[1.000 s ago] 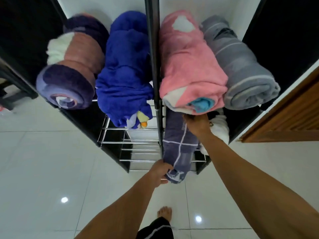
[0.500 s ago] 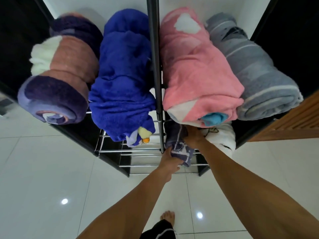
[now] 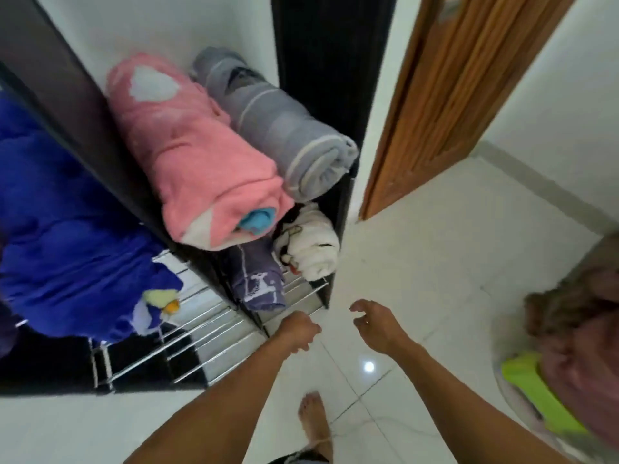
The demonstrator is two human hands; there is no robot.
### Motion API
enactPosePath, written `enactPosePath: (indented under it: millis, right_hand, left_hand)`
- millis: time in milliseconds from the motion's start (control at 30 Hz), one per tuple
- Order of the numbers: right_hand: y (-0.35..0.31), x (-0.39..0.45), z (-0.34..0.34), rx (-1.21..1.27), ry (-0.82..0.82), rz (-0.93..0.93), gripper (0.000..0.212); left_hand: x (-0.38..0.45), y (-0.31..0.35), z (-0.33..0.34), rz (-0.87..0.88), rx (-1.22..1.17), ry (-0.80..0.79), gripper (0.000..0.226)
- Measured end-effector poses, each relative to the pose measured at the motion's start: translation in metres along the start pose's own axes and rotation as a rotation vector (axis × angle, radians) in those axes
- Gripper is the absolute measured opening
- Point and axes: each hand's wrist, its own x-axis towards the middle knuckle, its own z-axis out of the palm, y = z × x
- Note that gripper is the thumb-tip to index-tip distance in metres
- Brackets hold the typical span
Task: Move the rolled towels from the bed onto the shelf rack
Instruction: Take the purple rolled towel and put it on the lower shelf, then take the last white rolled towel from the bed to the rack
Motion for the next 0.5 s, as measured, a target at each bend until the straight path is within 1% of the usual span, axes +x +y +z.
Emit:
enactPosePath:
  millis: [33, 100, 167, 267, 367, 433, 500]
  right_hand:
    - [0.024, -0.019, -0.007, 0.038, 0.030, 0.085, 0.031]
    - [0.072, -0.064, -0.023, 0.119, 0.099, 0.242, 0.028]
    - [0.120, -0.120, -0.034, 0.202, 0.218, 0.383, 0.023]
    - [0.182, -0.222, -0.030, 0.357, 0.402, 0.596, 0.011]
    - [0.226, -0.323, -0.004, 0.488, 0.569, 0.762, 0.013]
    - [0.246, -0.387, 0.024, 0.608, 0.649, 0.862, 0.015]
    - [0.262, -0.446, 0.055, 0.744, 0.723, 0.933, 0.009]
  left_hand:
    - [0.002, 0.013, 0.014, 0.057, 0.081, -0.010, 0.018]
    - [-0.001, 0.042, 0.051, 0.151, 0.154, -0.049, 0.018]
    - [-0.009, 0.066, 0.095, 0.247, 0.261, -0.135, 0.017]
    - [-0.040, 0.099, 0.174, 0.402, 0.451, -0.264, 0.011]
    - [-0.081, 0.114, 0.260, 0.523, 0.583, -0.360, 0.013]
    - [-0.119, 0.108, 0.319, 0.589, 0.659, -0.422, 0.013]
    - [-0.157, 0.093, 0.379, 0.645, 0.728, -0.503, 0.016]
